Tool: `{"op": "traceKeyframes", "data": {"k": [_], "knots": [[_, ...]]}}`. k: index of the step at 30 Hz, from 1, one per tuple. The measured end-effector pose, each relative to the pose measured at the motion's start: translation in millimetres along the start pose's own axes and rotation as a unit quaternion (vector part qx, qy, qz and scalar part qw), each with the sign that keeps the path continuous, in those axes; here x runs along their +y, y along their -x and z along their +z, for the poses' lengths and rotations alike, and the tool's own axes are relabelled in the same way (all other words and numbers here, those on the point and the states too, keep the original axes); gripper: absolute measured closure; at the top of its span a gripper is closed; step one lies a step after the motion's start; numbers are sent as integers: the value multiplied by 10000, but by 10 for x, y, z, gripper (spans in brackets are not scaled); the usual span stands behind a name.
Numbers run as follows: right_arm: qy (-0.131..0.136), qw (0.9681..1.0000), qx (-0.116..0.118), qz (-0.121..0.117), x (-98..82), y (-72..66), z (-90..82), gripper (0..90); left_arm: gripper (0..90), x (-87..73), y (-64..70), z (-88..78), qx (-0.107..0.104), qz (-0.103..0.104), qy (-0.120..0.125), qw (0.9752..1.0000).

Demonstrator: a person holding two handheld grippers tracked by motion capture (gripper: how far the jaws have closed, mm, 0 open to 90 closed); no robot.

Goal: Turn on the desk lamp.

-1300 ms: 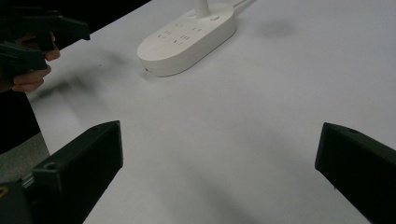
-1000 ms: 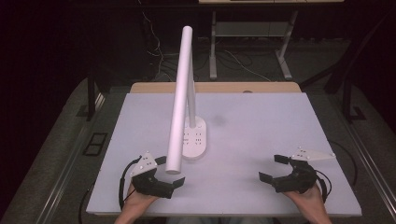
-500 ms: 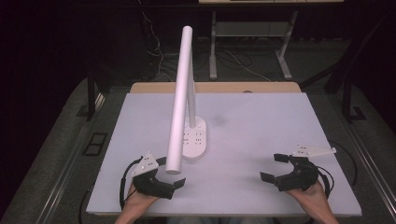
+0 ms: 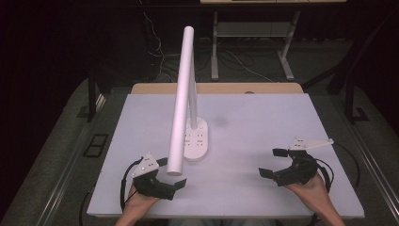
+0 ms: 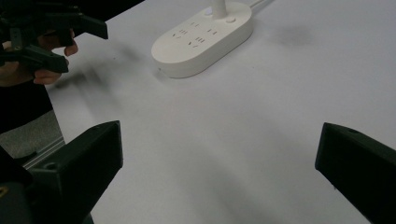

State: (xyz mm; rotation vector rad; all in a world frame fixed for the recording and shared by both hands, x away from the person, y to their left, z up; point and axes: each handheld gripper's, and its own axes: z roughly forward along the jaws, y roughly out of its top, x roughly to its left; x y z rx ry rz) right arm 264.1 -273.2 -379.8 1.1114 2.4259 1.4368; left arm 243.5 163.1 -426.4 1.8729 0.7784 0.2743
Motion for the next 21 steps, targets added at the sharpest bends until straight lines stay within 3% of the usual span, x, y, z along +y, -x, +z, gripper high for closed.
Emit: {"op": "traceKeyframes", "data": {"k": [21], "knots": [[-238, 9996, 88, -131, 363, 41, 224, 6, 0, 2, -3, -5, -18, -4, 16, 10000]]}}
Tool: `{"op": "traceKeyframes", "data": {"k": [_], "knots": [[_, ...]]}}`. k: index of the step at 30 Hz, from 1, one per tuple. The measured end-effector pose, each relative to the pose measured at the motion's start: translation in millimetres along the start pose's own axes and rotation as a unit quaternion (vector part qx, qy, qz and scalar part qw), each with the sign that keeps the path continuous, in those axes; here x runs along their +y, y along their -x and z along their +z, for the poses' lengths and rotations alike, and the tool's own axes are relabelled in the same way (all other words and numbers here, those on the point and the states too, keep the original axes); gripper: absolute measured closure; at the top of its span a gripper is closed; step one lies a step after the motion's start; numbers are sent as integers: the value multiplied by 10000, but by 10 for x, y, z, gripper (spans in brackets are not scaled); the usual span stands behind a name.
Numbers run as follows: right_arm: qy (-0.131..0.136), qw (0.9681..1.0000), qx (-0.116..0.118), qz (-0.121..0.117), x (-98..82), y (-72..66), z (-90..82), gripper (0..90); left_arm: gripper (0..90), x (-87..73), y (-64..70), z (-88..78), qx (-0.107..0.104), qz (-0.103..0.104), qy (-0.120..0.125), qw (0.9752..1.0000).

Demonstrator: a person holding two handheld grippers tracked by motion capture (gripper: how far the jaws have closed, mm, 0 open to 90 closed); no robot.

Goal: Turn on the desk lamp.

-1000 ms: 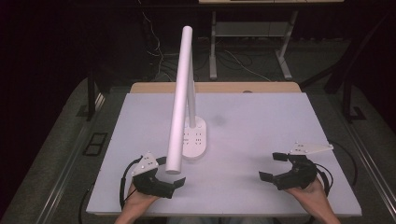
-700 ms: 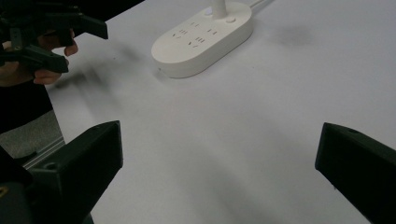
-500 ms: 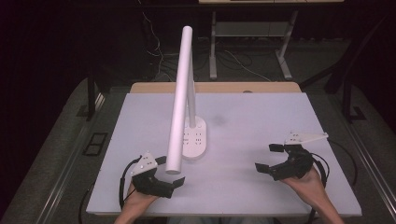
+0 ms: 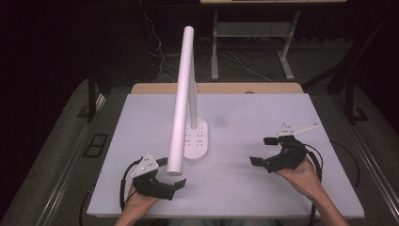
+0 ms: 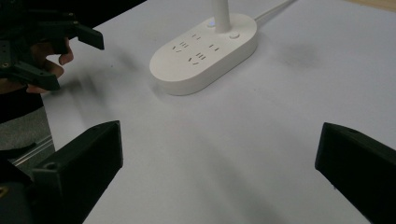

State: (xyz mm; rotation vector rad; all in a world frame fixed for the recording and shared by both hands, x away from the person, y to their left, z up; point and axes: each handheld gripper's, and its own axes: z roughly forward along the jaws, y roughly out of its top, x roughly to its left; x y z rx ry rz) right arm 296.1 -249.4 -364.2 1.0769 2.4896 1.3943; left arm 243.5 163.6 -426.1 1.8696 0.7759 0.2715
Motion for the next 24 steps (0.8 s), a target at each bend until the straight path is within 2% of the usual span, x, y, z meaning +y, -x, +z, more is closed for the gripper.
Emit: {"op": "traceKeyframes", "data": {"k": [15, 24], "knots": [[-218, 9997, 44, -109, 225, 0, 210, 6, 0, 1, 3, 3, -14, 36, -20, 10000], [-316, 9990, 106, -284, 405, -54, 363, 6, 0, 1, 4, 4, -22, 45, -16, 10000]]}}
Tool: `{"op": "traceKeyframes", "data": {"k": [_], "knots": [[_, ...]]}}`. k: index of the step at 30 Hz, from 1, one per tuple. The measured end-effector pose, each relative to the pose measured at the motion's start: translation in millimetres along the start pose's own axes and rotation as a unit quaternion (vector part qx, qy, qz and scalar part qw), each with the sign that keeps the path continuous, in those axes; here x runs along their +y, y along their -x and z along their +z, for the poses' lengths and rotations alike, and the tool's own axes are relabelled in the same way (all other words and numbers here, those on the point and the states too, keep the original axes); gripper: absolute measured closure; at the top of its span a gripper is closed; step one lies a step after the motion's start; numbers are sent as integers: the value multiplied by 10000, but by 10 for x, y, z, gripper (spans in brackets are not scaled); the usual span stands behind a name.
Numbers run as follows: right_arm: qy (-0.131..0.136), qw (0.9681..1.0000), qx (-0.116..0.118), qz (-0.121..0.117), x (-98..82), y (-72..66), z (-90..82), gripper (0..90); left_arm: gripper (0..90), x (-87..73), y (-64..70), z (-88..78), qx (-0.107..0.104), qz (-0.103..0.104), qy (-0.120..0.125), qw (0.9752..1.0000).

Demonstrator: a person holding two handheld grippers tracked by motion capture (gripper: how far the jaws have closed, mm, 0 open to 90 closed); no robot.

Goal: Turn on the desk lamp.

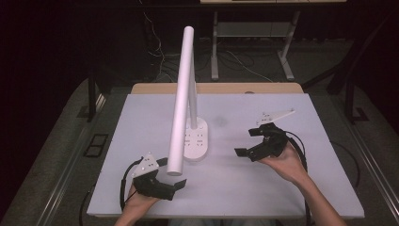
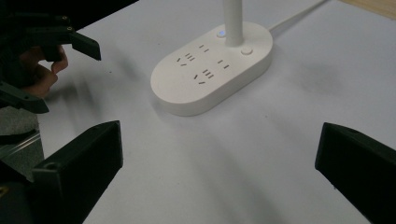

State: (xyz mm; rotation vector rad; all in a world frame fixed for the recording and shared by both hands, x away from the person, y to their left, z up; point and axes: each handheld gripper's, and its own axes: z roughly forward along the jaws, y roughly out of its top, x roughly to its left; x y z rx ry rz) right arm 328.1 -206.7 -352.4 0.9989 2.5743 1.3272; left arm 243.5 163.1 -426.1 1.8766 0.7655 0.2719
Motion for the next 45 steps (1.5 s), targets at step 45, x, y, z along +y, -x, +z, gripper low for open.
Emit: {"op": "traceKeyframes", "data": {"k": [45], "knots": [[-510, 9986, -95, -76, 646, 188, 800, 7, 0, 6, -4, -3, -23, 44, 18, 10000]]}}
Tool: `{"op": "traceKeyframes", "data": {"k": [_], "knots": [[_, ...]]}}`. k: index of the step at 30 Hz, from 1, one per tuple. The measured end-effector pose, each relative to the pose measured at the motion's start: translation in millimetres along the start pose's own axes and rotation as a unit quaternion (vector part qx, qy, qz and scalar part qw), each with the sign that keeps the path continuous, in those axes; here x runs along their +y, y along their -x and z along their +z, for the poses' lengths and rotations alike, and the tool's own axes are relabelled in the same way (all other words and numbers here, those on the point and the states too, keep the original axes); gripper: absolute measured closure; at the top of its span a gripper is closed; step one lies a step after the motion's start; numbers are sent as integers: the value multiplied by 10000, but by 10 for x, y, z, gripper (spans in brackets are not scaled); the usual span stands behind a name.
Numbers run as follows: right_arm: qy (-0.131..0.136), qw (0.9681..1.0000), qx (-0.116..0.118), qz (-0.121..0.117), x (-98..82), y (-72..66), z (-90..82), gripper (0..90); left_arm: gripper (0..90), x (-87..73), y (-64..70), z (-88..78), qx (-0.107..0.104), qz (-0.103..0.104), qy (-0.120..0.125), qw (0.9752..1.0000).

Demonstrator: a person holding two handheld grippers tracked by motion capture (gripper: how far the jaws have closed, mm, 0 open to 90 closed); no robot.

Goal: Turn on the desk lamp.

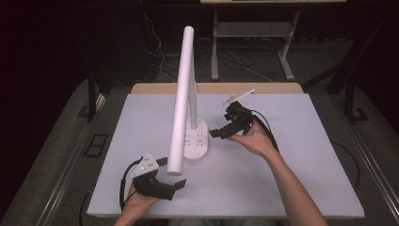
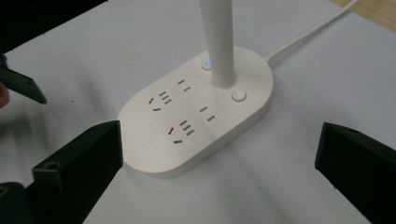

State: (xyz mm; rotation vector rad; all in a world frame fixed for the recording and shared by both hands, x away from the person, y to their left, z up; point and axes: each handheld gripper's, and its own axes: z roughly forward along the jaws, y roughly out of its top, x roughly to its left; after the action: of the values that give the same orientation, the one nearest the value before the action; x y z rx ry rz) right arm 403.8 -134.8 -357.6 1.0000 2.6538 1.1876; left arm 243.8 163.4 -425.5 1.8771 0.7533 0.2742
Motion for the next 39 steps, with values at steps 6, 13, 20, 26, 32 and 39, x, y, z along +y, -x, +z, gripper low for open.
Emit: {"op": "traceKeyframes", "data": {"k": [6, 13, 20, 26, 32, 39], "knots": [[-143, 9999, -62, 7, 56, 28, 156, 7, 0, -3, 23, 23, -41, -8, -5, 10000], [-68, 10000, 0, -10, 119, 82, 303, 149, 0, -1, 12, 15, -47, 20, -27, 10000], [-24, 9999, 99, -114, 220, 110, 390, 334, 0, 0, 7, 17, -67, 36, -38, 10000], [-145, 9997, 111, -184, 301, 115, 504, 477, 0, 2, 4, 12, -66, 41, -23, 10000], [-243, 9996, 26, -111, 307, 155, 605, 616, 0, 2, 3, 3, -75, 13, -5, 10000], [-258, 9996, 79, -14, 262, 262, 710, 734, 0, 3, 0, 2, -77, 12, 2, 10000]]}}
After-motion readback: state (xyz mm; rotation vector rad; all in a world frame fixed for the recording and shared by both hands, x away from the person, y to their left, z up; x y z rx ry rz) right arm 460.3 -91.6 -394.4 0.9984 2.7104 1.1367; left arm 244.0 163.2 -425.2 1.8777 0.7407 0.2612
